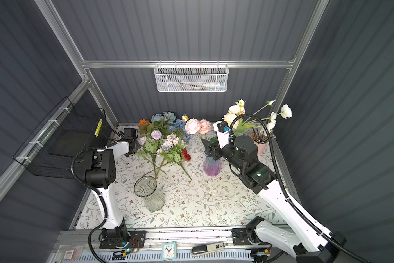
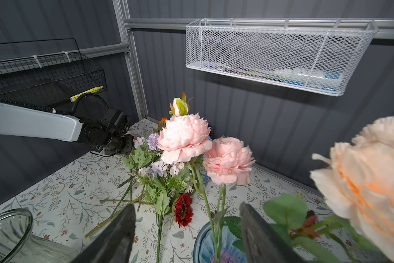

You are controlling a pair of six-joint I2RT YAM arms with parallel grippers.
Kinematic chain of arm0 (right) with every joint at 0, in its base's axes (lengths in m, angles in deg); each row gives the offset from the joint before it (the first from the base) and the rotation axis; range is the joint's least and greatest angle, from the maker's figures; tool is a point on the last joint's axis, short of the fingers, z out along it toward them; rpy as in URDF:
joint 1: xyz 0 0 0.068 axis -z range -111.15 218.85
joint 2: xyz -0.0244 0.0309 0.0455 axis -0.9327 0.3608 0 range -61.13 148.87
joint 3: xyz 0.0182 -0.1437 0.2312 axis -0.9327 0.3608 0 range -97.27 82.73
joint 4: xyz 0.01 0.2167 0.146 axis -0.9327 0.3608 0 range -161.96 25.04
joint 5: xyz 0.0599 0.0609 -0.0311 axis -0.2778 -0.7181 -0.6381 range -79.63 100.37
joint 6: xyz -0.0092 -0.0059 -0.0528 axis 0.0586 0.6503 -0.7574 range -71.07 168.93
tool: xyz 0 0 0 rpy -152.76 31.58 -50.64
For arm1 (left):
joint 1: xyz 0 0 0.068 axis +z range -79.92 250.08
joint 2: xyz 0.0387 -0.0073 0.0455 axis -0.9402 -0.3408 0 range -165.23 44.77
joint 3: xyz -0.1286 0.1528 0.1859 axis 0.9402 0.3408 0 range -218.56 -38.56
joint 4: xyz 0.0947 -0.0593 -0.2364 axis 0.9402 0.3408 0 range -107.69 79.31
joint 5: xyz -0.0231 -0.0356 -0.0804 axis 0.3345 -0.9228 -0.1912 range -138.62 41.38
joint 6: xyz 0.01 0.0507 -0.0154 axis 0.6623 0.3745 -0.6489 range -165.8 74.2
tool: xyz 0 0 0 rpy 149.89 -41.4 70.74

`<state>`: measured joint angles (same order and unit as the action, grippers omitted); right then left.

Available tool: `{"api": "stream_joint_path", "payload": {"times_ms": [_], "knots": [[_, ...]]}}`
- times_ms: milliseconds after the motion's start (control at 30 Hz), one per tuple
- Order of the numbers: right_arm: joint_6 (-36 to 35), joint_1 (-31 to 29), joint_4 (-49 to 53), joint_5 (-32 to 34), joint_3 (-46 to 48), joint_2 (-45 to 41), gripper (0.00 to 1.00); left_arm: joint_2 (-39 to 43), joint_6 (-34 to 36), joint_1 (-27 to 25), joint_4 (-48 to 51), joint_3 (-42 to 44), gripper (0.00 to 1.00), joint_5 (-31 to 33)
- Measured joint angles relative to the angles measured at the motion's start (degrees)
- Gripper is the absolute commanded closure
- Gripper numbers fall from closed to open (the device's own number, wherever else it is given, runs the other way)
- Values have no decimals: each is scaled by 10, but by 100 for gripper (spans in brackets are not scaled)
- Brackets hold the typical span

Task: Arrange the flowers into the vase
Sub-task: 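Move the left gripper to the peach carnations at the pile's far corner, then close the left gripper on the peach carnation stem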

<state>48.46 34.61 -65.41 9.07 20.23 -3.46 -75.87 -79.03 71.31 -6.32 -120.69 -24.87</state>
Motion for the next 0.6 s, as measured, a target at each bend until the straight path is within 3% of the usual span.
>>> {"api": "stream_joint_path", "payload": {"times_ms": [267, 400, 533, 567, 600], "knots": [[-12, 0, -15, 6, 7, 0, 25, 48, 38, 33, -1, 89, 73, -18], [-15, 0, -27, 6, 9, 0, 25, 82, 64, 45, 11, 127, 75, -18], [-18, 0, -27, 7, 10, 0, 25, 101, 109, 49, 22, 137, 89, -2], [-19, 0, -28, 7, 10, 0, 25, 102, 123, 49, 23, 137, 97, 3], [-20, 0, -28, 7, 11, 0, 25, 103, 134, 49, 24, 137, 98, 4]]}}
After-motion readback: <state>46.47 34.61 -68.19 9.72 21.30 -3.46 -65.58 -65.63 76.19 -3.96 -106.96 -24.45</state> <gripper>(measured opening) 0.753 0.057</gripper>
